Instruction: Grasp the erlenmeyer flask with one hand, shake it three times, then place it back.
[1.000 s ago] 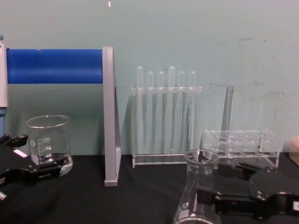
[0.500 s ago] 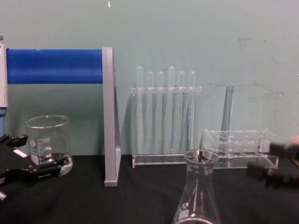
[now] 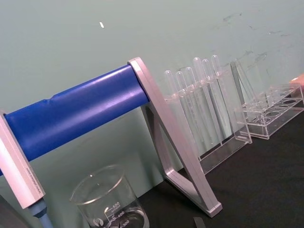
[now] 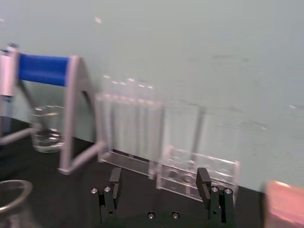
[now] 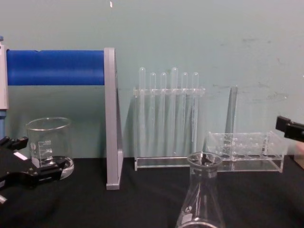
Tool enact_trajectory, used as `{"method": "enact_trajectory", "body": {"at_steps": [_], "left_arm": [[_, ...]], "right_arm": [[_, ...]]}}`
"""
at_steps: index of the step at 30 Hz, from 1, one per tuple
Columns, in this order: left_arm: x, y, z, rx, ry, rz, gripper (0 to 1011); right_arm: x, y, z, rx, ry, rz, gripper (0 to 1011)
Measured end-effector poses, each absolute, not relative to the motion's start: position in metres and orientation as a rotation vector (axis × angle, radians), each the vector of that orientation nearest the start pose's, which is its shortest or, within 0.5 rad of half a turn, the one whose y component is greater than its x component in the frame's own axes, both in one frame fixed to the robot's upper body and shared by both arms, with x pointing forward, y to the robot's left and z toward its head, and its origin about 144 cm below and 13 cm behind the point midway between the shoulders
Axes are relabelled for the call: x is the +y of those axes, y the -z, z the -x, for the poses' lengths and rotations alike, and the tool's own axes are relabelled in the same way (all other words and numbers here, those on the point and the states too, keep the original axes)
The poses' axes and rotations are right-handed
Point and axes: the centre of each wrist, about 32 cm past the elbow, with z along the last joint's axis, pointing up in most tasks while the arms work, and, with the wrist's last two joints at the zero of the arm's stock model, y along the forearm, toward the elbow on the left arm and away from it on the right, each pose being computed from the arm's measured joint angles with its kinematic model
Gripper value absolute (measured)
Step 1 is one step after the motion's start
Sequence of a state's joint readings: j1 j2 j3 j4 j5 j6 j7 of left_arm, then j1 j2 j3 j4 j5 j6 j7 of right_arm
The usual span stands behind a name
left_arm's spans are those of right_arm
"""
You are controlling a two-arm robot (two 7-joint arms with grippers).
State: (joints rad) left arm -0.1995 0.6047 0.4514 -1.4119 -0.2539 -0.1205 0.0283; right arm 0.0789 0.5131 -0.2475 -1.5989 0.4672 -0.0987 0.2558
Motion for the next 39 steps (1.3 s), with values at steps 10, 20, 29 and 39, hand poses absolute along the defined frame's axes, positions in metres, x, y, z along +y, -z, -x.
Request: {"method": "enact_trajectory", "body": {"at_steps": [10, 20, 29, 39], "left_arm": [[0.31, -1.14, -0.489, -0.285, -1.248, -0.304, 1001], [0.31, -1.14, -0.489, -0.285, -1.248, -0.305, 1001], [0.31, -1.14, -0.489, -0.285, -1.248, -0.305, 1001], [0.31, -1.14, -0.489, -0.285, -1.248, -0.304, 1001]], "right_arm": [[-0.285, -1.16, -0.486, -0.037, 1.264, 0.083, 1000], [-0.28, -1.138, -0.491, 0.061, 1.306, 0.174, 1000], [-0.28, -1.135, -0.488, 0.077, 1.309, 0.191, 1000], [-0.279, -1.135, -0.488, 0.077, 1.307, 0.192, 1000]]}}
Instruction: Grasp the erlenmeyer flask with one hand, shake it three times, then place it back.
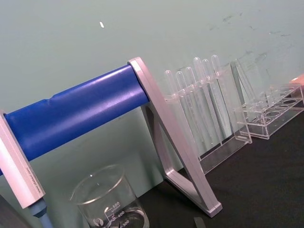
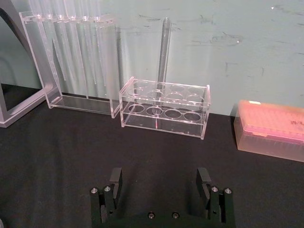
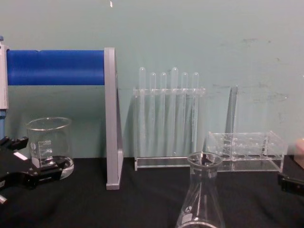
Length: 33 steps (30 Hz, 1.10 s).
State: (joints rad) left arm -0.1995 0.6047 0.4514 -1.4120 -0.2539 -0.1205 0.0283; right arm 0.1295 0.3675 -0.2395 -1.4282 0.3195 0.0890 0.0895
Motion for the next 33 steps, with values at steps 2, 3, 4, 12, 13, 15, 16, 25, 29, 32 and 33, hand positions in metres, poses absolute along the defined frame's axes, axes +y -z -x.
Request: {"method": "enact_trajectory", "body": {"at_steps": [2, 3, 4, 12, 13, 15, 16, 25, 29, 32, 33], "left_arm": [[0.3097, -1.1398, -0.4886, -0.285, -1.248, -0.305, 1000], [0.3097, -1.1398, -0.4886, -0.285, -1.248, -0.305, 1001], [0.3097, -1.1398, -0.4886, -0.285, -1.248, -0.305, 1001], [0.3097, -1.1398, -0.4886, -0.285, -1.248, -0.305, 1001], [0.3097, -1.1398, -0.4886, -0.285, -1.248, -0.304, 1001], [0.3097, -1.1398, -0.4886, -0.285, -1.248, -0.305, 1001], [0.3097, -1.1398, -0.4886, -0.285, -1.248, -0.304, 1001], [0.3097, -1.1398, -0.4886, -0.285, -1.248, -0.304, 1001], [0.3097, -1.1398, -0.4886, -0.285, -1.248, -0.305, 1000], [0.3097, -1.1398, -0.4886, -0.285, -1.248, -0.304, 1001], [0.3097, -1.1398, -0.4886, -0.285, -1.248, -0.304, 1001]], "right_arm": [[-0.2794, -1.1349, -0.4879, 0.077, 1.307, 0.193, 1000], [-0.2794, -1.1349, -0.4879, 0.077, 1.307, 0.193, 1000], [-0.2794, -1.1349, -0.4879, 0.077, 1.307, 0.193, 1000], [-0.2795, -1.1348, -0.4881, 0.078, 1.306, 0.193, 1000], [-0.2795, -1.1348, -0.4881, 0.078, 1.306, 0.193, 1000], [-0.2795, -1.1347, -0.4881, 0.078, 1.305, 0.193, 1000], [-0.2795, -1.1347, -0.4881, 0.078, 1.305, 0.193, 1000], [-0.2796, -1.1345, -0.4882, 0.078, 1.305, 0.192, 1000], [-0.2796, -1.1346, -0.4882, 0.078, 1.305, 0.192, 1000], [-0.2796, -1.1346, -0.4882, 0.079, 1.305, 0.191, 1000], [-0.2796, -1.1346, -0.4882, 0.079, 1.305, 0.191, 1000]]}}
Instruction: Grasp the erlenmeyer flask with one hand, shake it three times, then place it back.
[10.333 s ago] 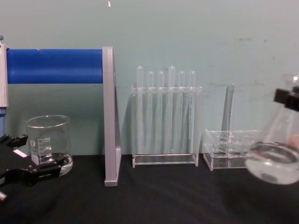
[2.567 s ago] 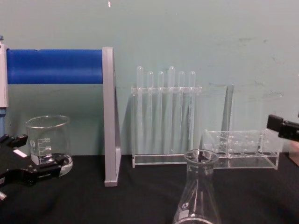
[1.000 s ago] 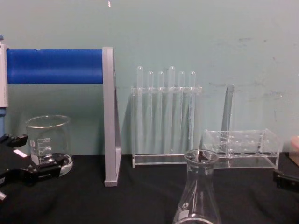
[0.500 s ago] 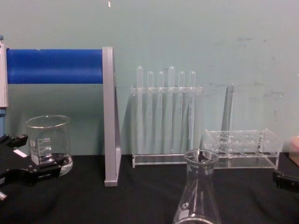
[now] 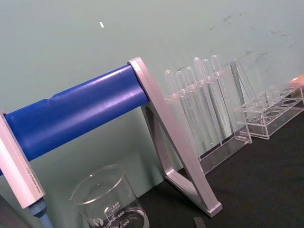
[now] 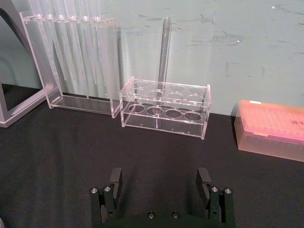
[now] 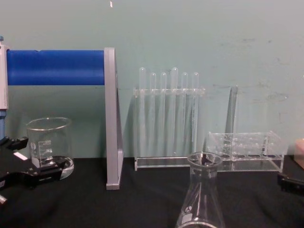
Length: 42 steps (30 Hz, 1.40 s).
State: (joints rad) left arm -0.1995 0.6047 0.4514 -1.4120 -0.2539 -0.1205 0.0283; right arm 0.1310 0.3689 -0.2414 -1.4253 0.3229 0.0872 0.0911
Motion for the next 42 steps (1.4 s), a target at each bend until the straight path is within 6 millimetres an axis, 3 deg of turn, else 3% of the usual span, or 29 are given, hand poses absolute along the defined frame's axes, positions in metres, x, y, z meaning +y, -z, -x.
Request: {"method": "enact_trajectory", "body": {"at_steps": [42], "left_arm": [[0.3097, -1.1398, -0.4886, -0.285, -1.248, -0.304, 1001]], "right_arm": [[-0.2796, -1.1346, -0.4882, 0.079, 1.305, 0.191, 1000]]}}
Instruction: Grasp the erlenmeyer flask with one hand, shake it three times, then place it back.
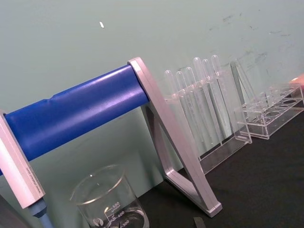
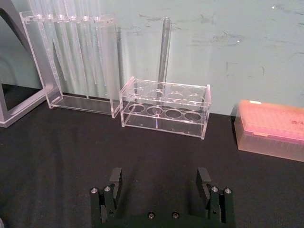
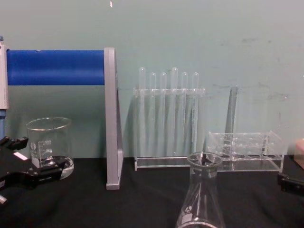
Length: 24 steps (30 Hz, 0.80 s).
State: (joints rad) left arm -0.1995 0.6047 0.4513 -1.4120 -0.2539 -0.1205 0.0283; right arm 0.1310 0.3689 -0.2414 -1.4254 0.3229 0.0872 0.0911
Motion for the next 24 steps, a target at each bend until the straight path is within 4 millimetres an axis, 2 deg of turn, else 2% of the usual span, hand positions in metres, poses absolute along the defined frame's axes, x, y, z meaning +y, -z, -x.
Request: {"method": "enact_trajectory", "body": {"at_steps": [24], "left_arm": [[0.3097, -1.1398, -0.4886, -0.285, -1.248, -0.304, 1001]], "right_arm": [[-0.2796, -1.1346, -0.4881, 0.079, 1.305, 0.191, 1000]]}}
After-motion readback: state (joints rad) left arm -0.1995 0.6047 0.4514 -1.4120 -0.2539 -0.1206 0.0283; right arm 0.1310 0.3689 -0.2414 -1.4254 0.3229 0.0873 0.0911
